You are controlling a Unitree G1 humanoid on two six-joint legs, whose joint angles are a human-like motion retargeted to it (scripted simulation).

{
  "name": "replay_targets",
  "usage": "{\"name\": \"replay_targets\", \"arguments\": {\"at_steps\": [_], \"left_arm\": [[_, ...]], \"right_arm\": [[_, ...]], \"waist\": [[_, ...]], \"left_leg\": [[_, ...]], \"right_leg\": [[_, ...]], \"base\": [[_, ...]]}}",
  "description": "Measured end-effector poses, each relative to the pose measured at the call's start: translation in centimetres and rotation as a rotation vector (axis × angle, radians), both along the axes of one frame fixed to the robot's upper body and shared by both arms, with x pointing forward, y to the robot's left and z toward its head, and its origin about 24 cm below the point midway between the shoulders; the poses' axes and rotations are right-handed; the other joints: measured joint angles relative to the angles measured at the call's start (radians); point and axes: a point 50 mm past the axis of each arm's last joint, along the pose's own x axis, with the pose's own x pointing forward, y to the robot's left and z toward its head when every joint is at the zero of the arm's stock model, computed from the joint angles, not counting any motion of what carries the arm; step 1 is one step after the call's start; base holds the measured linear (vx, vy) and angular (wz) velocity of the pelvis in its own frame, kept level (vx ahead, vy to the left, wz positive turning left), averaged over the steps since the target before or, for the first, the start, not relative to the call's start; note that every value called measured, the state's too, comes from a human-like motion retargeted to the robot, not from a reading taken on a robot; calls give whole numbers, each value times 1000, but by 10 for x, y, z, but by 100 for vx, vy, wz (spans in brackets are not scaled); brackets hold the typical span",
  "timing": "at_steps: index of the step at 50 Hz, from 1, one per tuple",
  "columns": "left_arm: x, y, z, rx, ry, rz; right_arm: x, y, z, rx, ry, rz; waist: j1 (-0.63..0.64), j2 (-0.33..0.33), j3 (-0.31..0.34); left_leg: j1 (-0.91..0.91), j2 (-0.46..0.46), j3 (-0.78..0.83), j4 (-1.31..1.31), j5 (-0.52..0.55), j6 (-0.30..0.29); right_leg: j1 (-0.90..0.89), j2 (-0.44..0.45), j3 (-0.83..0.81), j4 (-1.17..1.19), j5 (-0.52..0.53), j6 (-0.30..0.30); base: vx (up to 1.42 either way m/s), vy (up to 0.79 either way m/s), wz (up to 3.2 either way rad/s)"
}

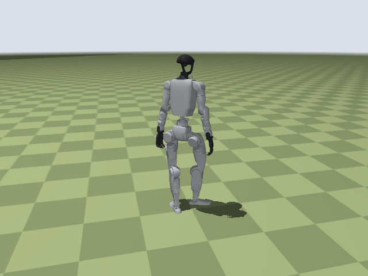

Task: In place motions

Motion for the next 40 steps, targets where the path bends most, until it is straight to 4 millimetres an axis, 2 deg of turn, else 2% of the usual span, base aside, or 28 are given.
{"name": "replay_targets", "arguments": {"at_steps": [3,8,10,13,15,16,19,20,22,25,27,29,32,35,37,40], "left_arm": [[-4,-2,0,-8,36,-80],[5,-5,-1,-8,38,-181],[14,-6,-1,-7,25,-209],[39,-7,0,-2,-35,-250],[57,-6,2,7,-88,-289],[63,-7,3,9,-108,-310],[68,-10,3,8,-141,-343],[66,-12,2,6,-146,-340],[54,-14,0,-7,-133,-278],[28,-16,-2,-28,-101,-96],[10,-16,-3,-40,-70,46],[-6,-18,-4,-57,-29,160],[-28,-29,-4,-73,53,257],[-42,-32,-2,-73,117,287],[-45,-31,-2,-68,129,264],[-34,-30,-3,-64,103,197]], "right_arm": [[-2,2,-1,6,5,-22],[-28,0,-3,4,93,-92],[-45,-1,-4,-10,139,-156],[-80,-2,-3,-31,226,-283],[-104,-1,0,-31,298,-371],[-117,0,2,-27,339,-412],[-149,7,7,-4,435,-508],[-161,11,9,9,470,-540],[-164,15,9,24,488,-534],[-141,15,3,51,427,-427],[-110,12,-3,72,346,-290],[-72,7,-5,78,254,-144],[-16,0,-2,63,107,25],[31,3,6,66,-22,125],[48,8,9,79,-78,141],[57,11,11,92,-120,107]], "waist": [[-55,11,-3],[-127,40,4],[-155,62,4],[-174,94,-2],[-172,114,-15],[-168,120,-28],[-142,119,-70],[-124,105,-86],[-72,36,-111],[35,-105,-107],[94,-145,-57],[134,-141,-19],[149,-118,-3],[156,-96,18],[153,-86,30],[140,-73,32]], "left_leg": [[47,-21,173,-35,-23,-34],[95,-41,296,-54,-52,-93],[106,-40,324,-51,-61,-112],[124,-35,356,-47,-62,-141],[135,-25,374,-43,-55,-160],[142,-23,376,-39,-50,-161],[168,-15,335,-6,-2,-130],[178,-10,290,26,38,-105],[202,-23,289,113,141,-15],[180,-7,226,378,286,191],[150,92,111,621,352,273],[72,153,-26,790,368,272],[-101,112,-245,887,360,271],[-142,178,-287,904,266,273],[-172,199,-316,867,209,273],[-275,105,-440,730,184,272]], "right_leg": [[15,17,-120,3,4,38],[29,60,-158,6,41,14],[33,71,-161,4,77,-10],[39,85,-160,2,130,-62],[31,93,-121,13,135,-112],[30,94,-107,17,122,-118],[25,81,-38,38,83,-119],[22,67,15,50,68,-117],[36,17,61,45,70,-108],[55,-90,166,42,93,-100],[98,-86,247,38,95,-105],[122,-55,303,19,117,-118],[115,-33,365,-18,173,-127],[130,14,435,-32,186,-140],[142,32,469,-39,193,-143],[134,19,489,-52,224,-131]], "base": [[-47,4,-341],[-25,3,-253],[-7,4,-156],[-1,-7,-103],[14,-8,-62],[26,-18,-33],[39,-22,-15],[50,-26,-60],[41,-25,-132],[30,-23,-238],[30,-30,-284],[15,-22,-255],[-4,8,-180],[11,-7,-186],[6,-1,-138],[1,14,-59]]}}
